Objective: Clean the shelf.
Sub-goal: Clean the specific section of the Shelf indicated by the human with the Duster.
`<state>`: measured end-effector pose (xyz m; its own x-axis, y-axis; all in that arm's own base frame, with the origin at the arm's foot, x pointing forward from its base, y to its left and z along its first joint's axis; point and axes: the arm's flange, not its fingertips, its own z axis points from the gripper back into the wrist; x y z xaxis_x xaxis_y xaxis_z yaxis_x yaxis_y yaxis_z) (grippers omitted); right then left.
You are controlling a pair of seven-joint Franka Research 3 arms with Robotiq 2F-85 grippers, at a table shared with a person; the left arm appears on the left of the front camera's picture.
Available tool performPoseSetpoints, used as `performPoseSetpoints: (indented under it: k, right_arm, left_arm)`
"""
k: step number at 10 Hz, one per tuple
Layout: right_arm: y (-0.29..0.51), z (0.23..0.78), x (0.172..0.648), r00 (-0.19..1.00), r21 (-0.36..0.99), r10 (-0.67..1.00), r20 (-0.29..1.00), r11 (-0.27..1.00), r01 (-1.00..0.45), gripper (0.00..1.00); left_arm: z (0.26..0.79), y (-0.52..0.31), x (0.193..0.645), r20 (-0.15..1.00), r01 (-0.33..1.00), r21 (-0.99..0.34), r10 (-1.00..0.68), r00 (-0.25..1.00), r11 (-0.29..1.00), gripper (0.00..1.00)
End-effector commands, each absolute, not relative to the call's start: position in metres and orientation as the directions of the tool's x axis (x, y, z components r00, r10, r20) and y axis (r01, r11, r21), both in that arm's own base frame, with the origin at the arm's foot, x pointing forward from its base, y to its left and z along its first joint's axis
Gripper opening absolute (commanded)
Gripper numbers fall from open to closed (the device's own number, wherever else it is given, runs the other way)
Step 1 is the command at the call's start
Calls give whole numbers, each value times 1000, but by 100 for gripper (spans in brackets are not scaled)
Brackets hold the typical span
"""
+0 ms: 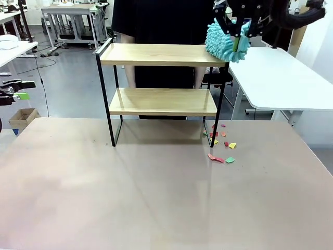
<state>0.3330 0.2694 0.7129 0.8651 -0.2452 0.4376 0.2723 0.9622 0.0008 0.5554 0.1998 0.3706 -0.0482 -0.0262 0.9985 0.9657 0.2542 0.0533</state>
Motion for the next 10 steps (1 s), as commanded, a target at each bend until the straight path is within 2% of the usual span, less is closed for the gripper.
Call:
performPoseSetpoints:
  k: [1,4,6,10]
  right_arm:
    - [251,723,310,854,22,-118,507,992,124,13]
    - [234,740,280,841,65,-11,540,997,-29,13]
    - [230,749,260,829,109,102,550,975,-193,13]
    - [230,745,213,758,166,433,488,806,-568,13]
  left_arm:
    - [374,199,554,998,965,58,-25,-53,255,100]
    - [374,199,554,998,965,58,-25,-53,255,100]
    - [374,199,554,998,965,58,-25,-53,255,100]
    - [374,199,554,998,965,58,-25,-53,255,100]
